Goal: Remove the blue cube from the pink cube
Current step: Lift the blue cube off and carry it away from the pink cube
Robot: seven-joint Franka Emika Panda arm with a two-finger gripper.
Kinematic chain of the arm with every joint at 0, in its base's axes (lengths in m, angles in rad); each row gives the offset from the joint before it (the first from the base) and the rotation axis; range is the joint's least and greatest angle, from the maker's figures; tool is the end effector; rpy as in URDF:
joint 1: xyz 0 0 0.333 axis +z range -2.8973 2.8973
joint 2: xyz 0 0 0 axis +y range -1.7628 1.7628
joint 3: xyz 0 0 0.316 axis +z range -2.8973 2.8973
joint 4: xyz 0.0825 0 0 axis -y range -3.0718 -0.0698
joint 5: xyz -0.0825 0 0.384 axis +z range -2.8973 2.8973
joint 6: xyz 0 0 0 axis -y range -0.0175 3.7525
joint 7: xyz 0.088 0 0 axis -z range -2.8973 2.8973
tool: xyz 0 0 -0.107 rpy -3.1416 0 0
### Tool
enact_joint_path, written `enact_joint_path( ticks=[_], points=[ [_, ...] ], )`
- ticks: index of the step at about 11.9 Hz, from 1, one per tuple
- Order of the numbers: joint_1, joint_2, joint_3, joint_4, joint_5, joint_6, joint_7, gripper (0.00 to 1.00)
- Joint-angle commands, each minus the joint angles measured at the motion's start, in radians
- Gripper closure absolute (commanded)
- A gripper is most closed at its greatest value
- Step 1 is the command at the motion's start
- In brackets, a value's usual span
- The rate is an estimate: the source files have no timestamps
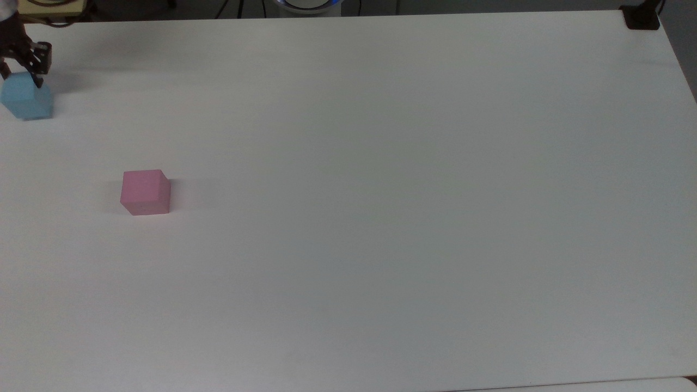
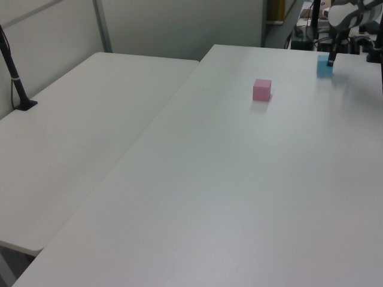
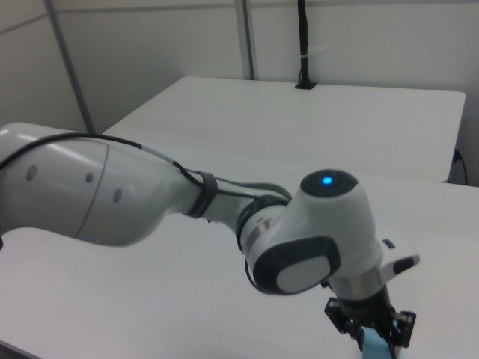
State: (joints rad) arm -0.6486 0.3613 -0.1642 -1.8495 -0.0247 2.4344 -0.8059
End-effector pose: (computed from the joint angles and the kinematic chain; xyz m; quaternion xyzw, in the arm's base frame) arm 0.4565 -0.4706 0.3544 0.9927 0.0135 0.0515 0.1079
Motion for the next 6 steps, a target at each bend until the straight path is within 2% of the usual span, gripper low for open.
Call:
enact_joint_path(
  ticks=[1, 2, 3, 6],
  points=[
    [-0.005, -0.016, 0.005, -0.043, 0.000, 0.046, -0.018, 0.43],
    [-0.017, -0.016, 0.005, -0.042, 0.002, 0.045, -0.009, 0.04],
    [-0.022, -0.018, 0.005, -0.039, 0.005, 0.040, 0.001, 0.00],
    [-0.022, -0.039, 0.003, -0.033, 0.037, 0.003, 0.026, 0.00]
  ],
)
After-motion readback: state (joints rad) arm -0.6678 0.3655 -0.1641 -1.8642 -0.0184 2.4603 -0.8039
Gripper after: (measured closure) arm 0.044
